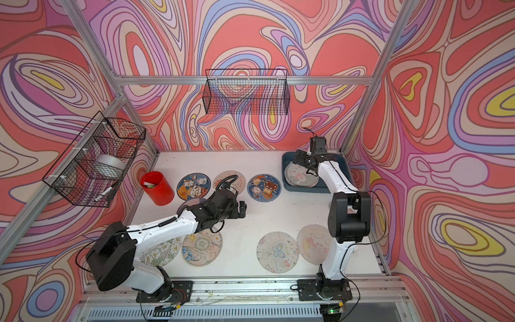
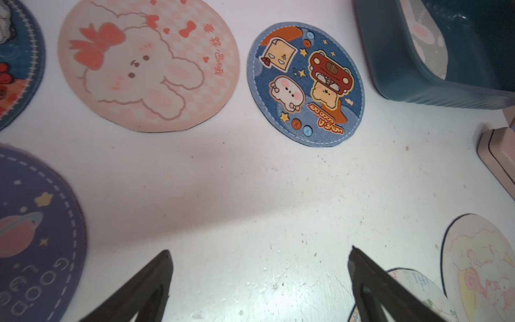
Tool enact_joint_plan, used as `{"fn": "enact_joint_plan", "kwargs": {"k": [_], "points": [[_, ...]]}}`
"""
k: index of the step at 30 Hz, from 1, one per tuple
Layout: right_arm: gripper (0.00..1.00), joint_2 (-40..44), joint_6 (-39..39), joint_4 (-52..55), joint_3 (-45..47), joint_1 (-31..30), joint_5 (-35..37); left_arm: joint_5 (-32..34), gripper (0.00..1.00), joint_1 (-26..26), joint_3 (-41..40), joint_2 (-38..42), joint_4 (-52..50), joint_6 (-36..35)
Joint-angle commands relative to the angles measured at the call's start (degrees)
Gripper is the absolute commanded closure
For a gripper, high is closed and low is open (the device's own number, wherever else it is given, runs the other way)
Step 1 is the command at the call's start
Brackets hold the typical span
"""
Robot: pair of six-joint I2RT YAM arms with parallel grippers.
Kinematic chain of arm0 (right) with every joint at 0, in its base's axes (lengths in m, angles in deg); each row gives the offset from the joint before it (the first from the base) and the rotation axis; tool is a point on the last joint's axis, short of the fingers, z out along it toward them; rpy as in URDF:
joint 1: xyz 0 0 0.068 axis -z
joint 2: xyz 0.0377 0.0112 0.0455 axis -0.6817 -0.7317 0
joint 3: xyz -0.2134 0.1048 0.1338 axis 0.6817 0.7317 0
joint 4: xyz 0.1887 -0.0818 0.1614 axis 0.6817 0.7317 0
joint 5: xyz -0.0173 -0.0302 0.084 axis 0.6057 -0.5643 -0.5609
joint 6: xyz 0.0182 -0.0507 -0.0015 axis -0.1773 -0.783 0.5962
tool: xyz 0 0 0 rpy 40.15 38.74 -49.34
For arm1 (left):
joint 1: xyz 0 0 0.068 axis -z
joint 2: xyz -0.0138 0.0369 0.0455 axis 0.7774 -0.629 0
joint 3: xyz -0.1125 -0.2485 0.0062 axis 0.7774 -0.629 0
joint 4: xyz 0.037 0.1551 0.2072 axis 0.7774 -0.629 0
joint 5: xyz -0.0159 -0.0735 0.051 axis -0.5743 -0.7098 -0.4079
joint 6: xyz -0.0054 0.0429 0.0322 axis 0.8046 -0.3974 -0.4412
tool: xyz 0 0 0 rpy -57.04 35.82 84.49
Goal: Put the coasters into the storage box
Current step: Pick up the coaster from the center of the board.
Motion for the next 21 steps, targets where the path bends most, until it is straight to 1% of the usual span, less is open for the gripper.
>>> {"fn": "enact_joint_plan", "kwargs": {"k": [1, 5, 9, 11, 15, 21], "points": [[0.08, 2.04, -3.70, 2.14, -0.78, -3.56, -4.90, 4.64, 0.01, -0.39, -3.26, 4.39, -5.67, 3.99], [0.09, 1.69, -5.72, 3.52, -1.47, -8.06, -9.13, 6.67, 0.01, -0.44, -7.05, 8.84, -9.36, 7.73], [0.11, 1.50, -6.95, 4.35, -1.47, -13.36, -10.26, 7.88, 0.01, -0.48, -10.26, 12.65, -12.46, 10.43], [0.13, 1.03, -6.95, 4.40, -1.18, -15.82, -12.38, 8.71, 0.01, -0.48, -11.72, 14.38, -14.36, 11.84], [0.19, -0.93, -5.53, 3.52, -0.51, -19.57, -17.50, 9.84, 0.01, -0.48, -14.20, 17.37, -16.97, 14.35], [0.22, -5.23, -5.12, 4.23, -0.77, -25.21, -19.28, 9.62, 0.01, -0.48, -17.18, 20.17, -18.38, 16.62]]}}
